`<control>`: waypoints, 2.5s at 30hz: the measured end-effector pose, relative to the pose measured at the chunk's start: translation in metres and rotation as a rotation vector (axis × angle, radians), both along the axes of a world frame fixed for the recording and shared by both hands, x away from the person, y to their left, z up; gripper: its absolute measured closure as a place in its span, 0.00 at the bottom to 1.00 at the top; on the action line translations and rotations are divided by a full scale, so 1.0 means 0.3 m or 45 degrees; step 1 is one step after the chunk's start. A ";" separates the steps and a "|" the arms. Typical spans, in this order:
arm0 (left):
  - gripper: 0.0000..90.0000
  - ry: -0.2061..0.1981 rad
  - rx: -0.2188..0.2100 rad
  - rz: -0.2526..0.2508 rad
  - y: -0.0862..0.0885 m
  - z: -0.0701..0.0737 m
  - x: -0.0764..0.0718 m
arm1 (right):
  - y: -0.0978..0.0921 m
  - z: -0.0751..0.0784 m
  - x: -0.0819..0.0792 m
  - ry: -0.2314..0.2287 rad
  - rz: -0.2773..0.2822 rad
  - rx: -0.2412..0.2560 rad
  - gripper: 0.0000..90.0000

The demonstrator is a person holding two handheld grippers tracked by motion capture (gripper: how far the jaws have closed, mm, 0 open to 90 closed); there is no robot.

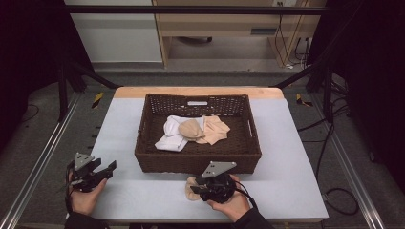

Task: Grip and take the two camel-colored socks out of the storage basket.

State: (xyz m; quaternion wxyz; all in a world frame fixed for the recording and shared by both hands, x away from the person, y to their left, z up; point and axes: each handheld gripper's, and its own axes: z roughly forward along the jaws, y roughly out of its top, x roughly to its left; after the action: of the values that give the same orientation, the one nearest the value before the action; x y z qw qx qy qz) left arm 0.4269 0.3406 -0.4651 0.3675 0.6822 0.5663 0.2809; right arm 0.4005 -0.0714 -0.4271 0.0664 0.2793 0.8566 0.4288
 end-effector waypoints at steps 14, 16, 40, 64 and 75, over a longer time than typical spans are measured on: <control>0.42 0.011 -0.001 0.011 0.006 -0.004 0.002 | -0.034 0.190 0.010 -0.143 -0.055 0.179 0.67; 0.42 0.011 -0.001 0.010 0.006 -0.004 0.002 | -0.036 0.220 0.018 -0.161 -0.071 0.206 0.65; 0.42 0.013 0.001 0.003 0.003 -0.005 0.006 | 0.007 0.358 0.349 -0.223 -0.375 0.223 0.49; 0.42 0.017 -0.001 -0.006 0.002 -0.004 0.008 | 0.085 0.346 0.582 -0.281 -0.578 0.142 0.31; 0.42 0.012 -0.007 -0.010 0.003 -0.003 0.007 | 0.131 0.236 0.661 -0.201 -0.576 -0.003 0.37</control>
State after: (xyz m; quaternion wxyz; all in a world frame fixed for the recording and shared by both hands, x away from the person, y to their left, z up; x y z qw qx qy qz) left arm 0.4290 0.3415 -0.4659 0.3679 0.6847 0.5661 0.2745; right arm 0.5987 -0.0321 -0.3564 0.2277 0.4296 0.7649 0.4226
